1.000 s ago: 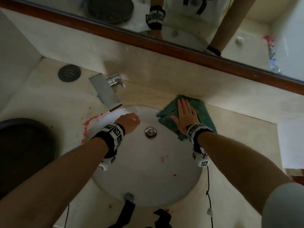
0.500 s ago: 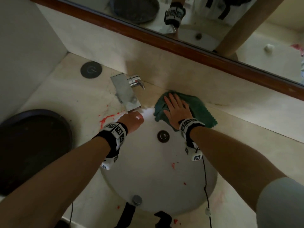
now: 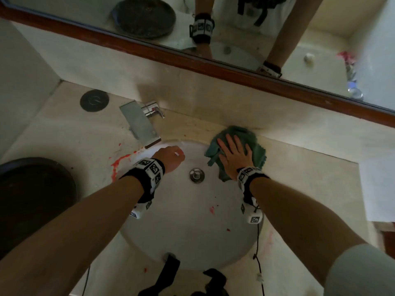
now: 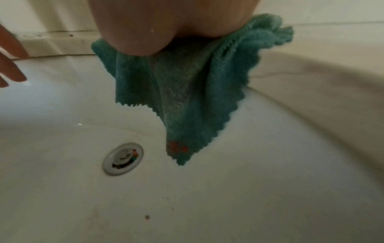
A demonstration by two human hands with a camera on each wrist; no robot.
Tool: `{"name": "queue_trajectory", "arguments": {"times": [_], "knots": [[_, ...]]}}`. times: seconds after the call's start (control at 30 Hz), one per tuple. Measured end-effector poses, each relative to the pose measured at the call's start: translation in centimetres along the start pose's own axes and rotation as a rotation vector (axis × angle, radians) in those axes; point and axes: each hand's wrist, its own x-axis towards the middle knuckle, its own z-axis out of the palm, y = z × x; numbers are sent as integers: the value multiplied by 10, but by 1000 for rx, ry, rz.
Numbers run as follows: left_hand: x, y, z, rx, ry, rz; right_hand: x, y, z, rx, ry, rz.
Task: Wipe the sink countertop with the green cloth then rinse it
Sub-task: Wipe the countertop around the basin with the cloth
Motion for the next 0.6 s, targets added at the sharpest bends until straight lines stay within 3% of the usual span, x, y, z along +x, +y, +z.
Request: {"name": "queue_trajectory", "arguments": {"times": [0.23, 0.4, 0.6], "knots": [[-5, 27, 14, -4, -23, 112, -56, 41, 18, 35, -22, 196], [-9, 10, 11, 0, 14, 116, -51, 37, 15, 24, 22, 181], [-20, -17, -2, 10, 96, 12, -17, 20, 5, 37, 35, 104]]}}
